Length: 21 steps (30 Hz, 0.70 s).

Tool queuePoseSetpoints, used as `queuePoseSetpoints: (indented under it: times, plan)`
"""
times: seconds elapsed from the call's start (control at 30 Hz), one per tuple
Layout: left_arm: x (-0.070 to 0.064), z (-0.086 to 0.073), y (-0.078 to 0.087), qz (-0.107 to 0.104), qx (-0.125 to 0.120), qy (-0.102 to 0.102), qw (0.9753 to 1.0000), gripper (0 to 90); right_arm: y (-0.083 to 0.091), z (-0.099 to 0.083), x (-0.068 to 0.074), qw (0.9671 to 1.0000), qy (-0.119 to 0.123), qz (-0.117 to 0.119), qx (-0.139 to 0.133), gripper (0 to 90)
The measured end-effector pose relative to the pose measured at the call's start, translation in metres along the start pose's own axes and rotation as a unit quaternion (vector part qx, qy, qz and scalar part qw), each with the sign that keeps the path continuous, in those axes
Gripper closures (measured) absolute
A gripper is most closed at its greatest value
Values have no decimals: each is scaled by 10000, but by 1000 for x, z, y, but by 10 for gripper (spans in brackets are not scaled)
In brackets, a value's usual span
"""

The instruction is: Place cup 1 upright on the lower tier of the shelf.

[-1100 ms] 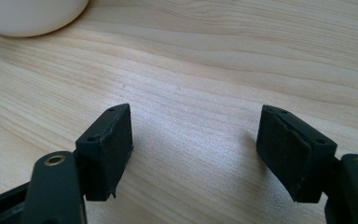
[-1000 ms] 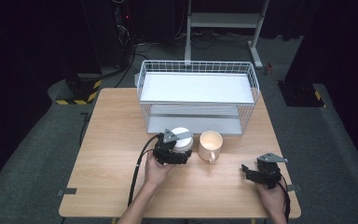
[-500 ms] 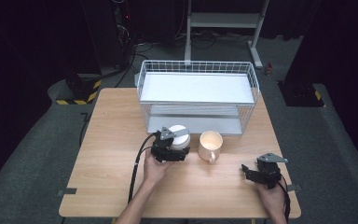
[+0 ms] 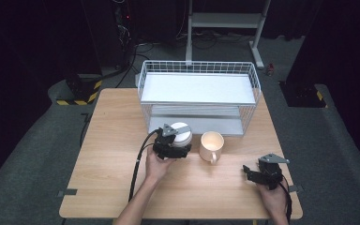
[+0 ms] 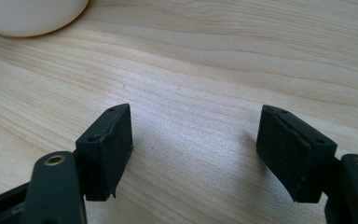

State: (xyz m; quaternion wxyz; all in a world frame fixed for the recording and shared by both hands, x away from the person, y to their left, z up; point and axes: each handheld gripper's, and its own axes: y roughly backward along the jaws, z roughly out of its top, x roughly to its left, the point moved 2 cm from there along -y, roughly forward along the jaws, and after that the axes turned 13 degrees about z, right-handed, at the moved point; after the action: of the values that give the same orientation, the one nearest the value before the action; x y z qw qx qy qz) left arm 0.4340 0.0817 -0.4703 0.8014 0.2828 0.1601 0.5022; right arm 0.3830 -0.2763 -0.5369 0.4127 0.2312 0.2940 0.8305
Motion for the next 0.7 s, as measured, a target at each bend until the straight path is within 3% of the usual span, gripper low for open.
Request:
queuePoseSetpoints:
  times: [0.37,0.7]
  plan:
    - [3,17,-7,98,-105,41,9999,191,0,0,0,10000,0,1,1,270]
    - [9,17,-18,238,-87,176,9995,192,0,0,0,10000,-6,0,1,270]
